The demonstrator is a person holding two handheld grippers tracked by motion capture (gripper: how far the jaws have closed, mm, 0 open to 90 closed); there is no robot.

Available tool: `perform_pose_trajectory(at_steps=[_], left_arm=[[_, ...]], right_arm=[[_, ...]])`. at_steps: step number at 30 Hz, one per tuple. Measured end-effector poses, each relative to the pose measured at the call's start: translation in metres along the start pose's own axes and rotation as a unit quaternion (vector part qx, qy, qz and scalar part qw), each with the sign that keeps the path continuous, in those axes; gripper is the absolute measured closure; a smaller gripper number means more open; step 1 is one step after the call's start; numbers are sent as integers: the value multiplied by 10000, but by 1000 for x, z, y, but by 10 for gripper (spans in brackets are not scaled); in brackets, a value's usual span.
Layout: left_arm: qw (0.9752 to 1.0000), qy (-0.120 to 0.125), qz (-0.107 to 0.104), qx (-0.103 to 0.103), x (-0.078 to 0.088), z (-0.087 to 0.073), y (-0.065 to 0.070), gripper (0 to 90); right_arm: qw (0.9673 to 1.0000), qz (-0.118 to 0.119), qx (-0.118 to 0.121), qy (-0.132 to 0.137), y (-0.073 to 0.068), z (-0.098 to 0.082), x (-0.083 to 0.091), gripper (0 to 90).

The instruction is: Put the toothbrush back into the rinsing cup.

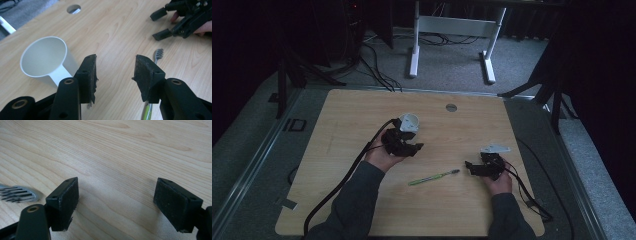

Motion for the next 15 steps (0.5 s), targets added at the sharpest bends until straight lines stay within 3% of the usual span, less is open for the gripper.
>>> perform_pose_trajectory(at_steps=[15], left_arm=[[9998, -133, -133, -2, -6, 0, 6, 547]], right_arm=[[10000, 0, 5, -2, 0, 0, 0, 199]])
Point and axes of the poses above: each handheld gripper's, and its own axes: x roughly backward along the jaws, z roughly out of its top, y roughly to its right, the point moved 3 cm from there along -x, roughly forward along the jaws, and after that the axes turned 5 degrees about y, right-handed, at the moved point
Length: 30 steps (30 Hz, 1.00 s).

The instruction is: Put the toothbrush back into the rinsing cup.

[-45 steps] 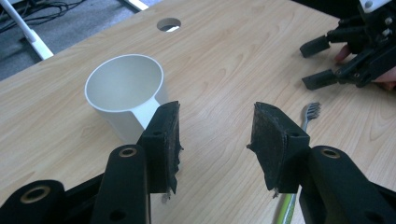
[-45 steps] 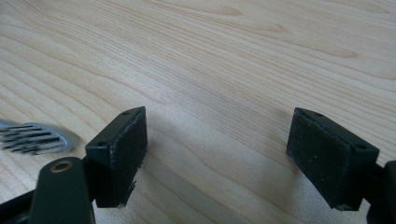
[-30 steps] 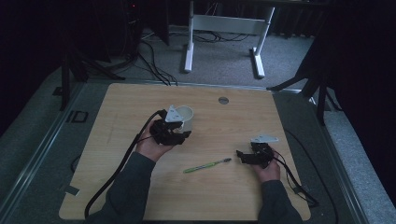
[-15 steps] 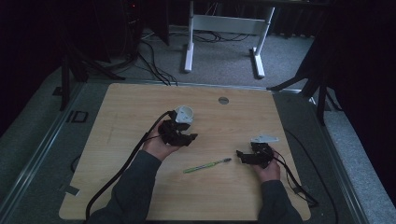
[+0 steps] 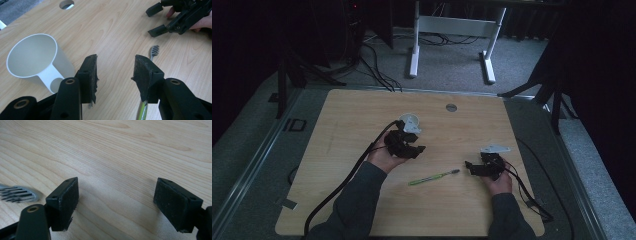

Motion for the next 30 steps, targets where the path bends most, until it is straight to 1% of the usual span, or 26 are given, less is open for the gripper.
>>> perform_pose_trajectory(at_steps=[5, 9, 15, 22, 26, 27, 30], left_arm=[[10000, -67, -56, -28, -4, -1, 3, 551], [9998, -189, -90, -78, -9, -2, 5, 554], [9993, -303, -170, -100, -17, -5, 10, 555], [9985, -481, -249, -120, -25, -8, 14, 561], [9977, -575, -305, -185, -31, -10, 20, 561], [9970, -653, -327, -250, -32, -10, 20, 561], [9966, -701, -350, -234, -35, -11, 23, 561]], right_arm=[[10000, 1, 2, -1, 0, 0, 0, 198], [10000, 2, 4, -2, 0, 0, 0, 199], [10000, 2, 8, -7, 0, 0, 0, 198], [10000, 1, 5, 1, 0, 0, 0, 198], [10000, 0, 2, 4, 0, 0, 0, 199], [10000, 1, 1, 4, 0, 0, 0, 198], [10000, -1, 4, 6, 0, 0, 0, 198]])
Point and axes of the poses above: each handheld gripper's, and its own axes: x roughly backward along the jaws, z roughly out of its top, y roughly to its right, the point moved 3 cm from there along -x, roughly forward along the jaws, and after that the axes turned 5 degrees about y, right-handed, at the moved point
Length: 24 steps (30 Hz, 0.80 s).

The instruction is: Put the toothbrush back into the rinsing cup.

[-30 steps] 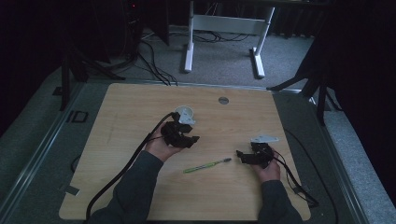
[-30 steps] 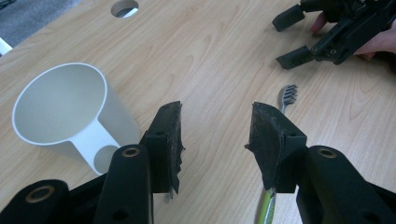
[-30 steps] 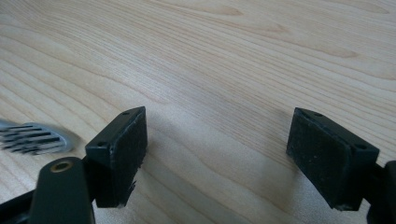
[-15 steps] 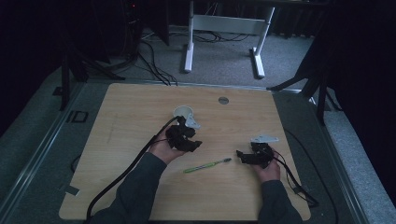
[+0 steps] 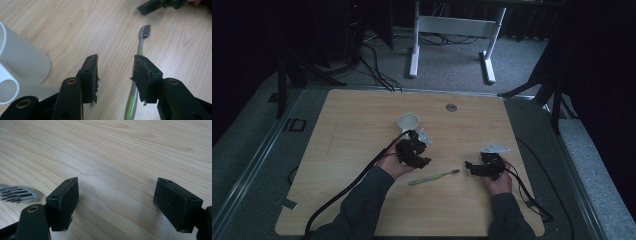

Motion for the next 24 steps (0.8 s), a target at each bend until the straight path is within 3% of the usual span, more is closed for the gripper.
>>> perform_pose_trajectory(at_steps=[7, 9, 12, 24], left_arm=[[9997, -218, -23, -83, -9, -1, 6, 561], [9993, -316, 37, -203, -10, 1, 7, 561], [9992, -296, -6, -255, -10, 7, 10, 560], [9984, -512, -138, -218, -18, 6, 13, 560]], right_arm=[[10000, 0, -7, -4, 0, 0, 0, 198], [10000, 1, -9, -4, 0, 0, 0, 198], [10000, -2, -5, -3, 0, 0, 0, 198], [10000, 2, -12, -2, 0, 0, 0, 198]])
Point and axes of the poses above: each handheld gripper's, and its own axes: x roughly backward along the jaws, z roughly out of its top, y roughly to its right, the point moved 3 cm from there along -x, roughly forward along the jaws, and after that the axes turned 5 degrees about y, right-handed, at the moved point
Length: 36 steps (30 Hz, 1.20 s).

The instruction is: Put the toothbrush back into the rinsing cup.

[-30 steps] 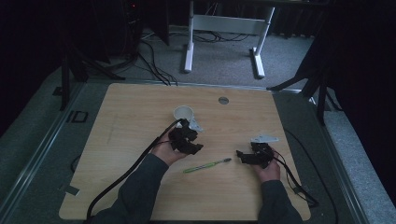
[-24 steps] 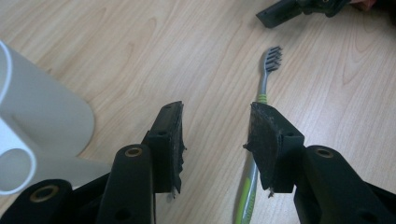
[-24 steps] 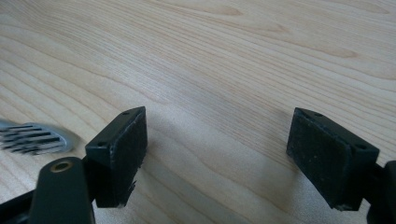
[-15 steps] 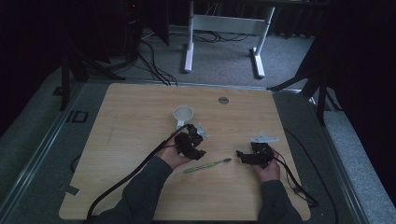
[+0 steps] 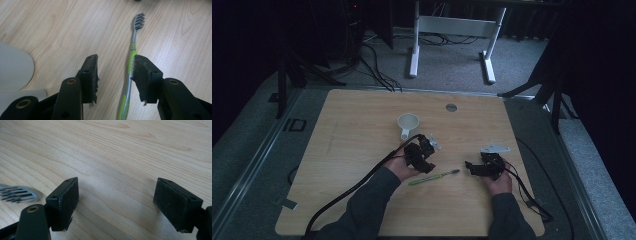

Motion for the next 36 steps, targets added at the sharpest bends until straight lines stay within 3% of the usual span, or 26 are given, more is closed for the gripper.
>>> perform_pose_trajectory(at_steps=[17, 23, 36], left_arm=[[9997, -238, -62, -42, -17, -4, 5, 575], [9991, -373, -156, -113, -26, -5, 10, 586], [9977, -559, -372, -68, -39, -7, 13, 629]], right_arm=[[10000, 1, 0, 4, 0, 0, 0, 198], [10000, 2, 15, 2, 0, 0, 0, 198], [10000, 5, 13, 3, 0, 0, 0, 198]])
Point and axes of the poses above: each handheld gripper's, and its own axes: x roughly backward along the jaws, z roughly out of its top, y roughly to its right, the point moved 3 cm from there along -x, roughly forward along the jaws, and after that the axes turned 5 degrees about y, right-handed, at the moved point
